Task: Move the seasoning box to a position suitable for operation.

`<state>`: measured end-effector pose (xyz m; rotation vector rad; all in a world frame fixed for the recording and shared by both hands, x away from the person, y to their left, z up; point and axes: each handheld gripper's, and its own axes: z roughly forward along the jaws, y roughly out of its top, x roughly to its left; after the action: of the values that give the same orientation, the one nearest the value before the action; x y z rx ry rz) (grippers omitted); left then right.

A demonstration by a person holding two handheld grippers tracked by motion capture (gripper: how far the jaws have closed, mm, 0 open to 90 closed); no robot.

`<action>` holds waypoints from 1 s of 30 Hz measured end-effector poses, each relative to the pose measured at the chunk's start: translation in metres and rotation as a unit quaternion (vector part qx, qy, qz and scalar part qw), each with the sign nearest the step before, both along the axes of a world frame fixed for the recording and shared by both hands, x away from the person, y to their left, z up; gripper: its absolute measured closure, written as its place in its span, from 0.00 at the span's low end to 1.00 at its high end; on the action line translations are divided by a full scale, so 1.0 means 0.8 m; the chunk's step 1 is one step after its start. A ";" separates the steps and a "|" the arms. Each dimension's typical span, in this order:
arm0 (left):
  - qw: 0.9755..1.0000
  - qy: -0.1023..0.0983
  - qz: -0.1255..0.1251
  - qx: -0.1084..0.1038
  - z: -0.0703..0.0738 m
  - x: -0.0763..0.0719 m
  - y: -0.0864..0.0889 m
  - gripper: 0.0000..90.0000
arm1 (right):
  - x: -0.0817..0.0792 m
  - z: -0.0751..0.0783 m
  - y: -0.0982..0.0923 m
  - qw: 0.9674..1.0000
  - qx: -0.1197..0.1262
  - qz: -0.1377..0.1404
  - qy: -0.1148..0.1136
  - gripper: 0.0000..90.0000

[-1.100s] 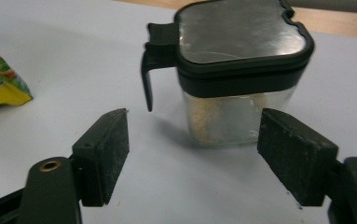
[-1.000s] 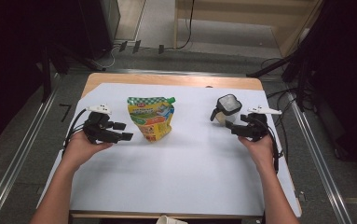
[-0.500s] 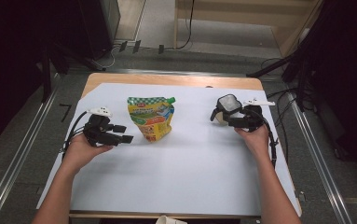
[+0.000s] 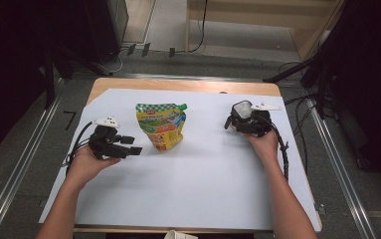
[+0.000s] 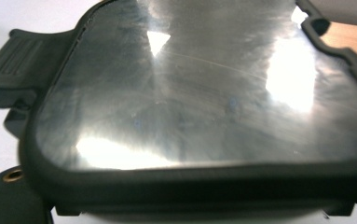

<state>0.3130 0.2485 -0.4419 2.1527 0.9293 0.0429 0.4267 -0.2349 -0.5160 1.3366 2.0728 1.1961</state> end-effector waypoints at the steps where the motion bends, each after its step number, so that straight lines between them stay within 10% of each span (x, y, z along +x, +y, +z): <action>1: 1.000 -0.001 0.001 -0.002 0.000 -0.001 0.001 0.44 | 0.001 0.000 0.002 1.000 -0.003 -0.002 -0.004 0.15; 30: 1.000 -0.005 0.000 -0.024 0.008 -0.009 0.012 0.41 | -0.014 0.018 0.010 1.000 0.003 0.006 -0.023 0.17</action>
<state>0.3058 0.2581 -0.4352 2.1055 0.9163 0.0311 0.4154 -0.2270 -0.5012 1.2891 2.0492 1.2286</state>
